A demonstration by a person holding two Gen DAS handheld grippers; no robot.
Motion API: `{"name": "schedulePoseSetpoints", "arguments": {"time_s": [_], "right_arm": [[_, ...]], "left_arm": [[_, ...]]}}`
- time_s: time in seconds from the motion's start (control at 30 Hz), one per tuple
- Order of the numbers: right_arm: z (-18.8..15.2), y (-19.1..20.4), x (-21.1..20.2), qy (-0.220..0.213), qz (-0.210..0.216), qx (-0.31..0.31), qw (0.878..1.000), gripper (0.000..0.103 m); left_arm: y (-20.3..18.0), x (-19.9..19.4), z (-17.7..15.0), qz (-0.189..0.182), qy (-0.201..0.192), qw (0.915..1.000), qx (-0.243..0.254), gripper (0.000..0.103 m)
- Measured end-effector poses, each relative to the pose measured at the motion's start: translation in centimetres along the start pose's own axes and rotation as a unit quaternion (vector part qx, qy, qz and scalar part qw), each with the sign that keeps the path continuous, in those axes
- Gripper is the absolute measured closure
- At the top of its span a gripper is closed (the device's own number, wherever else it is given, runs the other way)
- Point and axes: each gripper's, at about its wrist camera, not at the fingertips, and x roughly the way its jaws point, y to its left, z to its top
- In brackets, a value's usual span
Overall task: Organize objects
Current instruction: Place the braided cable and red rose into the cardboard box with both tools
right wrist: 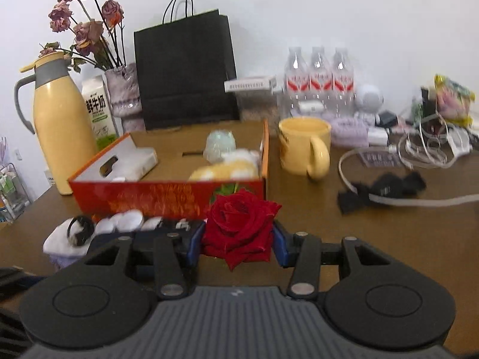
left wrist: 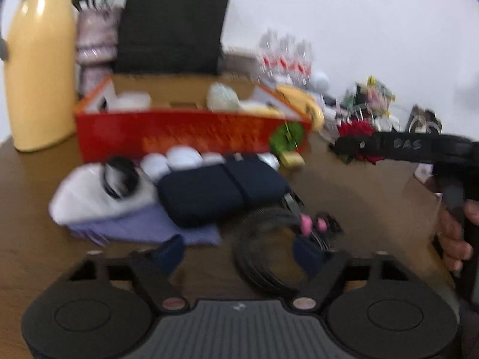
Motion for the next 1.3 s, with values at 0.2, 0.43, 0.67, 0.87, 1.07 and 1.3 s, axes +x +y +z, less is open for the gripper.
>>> {"name": "schedulePoseSetpoints", "arguments": {"time_s": [0.2, 0.43, 0.67, 0.87, 1.07, 1.3], "right_arm": [[-2.5, 1.1, -2.9, -0.001, 0.012, -0.004, 1.0, 0.056], [-4.2, 1.2, -6.3, -0.002, 0.031, 0.003, 1.0, 0.056], [-0.7, 0.9, -6.3, -0.039, 0.042, 0.009, 0.998, 0.056], [8.7, 1.8, 1.7, -0.049, 0.06, 0.015, 0.997, 0.056], [16.2, 2.8, 16.4, 0.021, -0.04, -0.028, 0.999, 0.05], [15.8, 2.2, 23.5, 0.034, -0.082, -0.048, 0.995, 0.006]], "left_arm": [[-2.3, 1.2, -0.9, 0.059, -0.005, 0.9967, 0.054, 0.086], [-3.6, -3.1, -3.0, 0.042, -0.027, 0.9956, 0.08, 0.088], [-0.7, -6.3, 4.0, 0.072, -0.109, 0.9874, 0.09, 0.088], [5.0, 1.0, 16.4, 0.065, -0.075, 0.9938, 0.052, 0.088], [9.8, 15.5, 22.6, 0.104, 0.018, 0.9934, 0.044, 0.084], [11.3, 17.8, 23.4, 0.072, -0.012, 0.9971, 0.022, 0.034]]}}
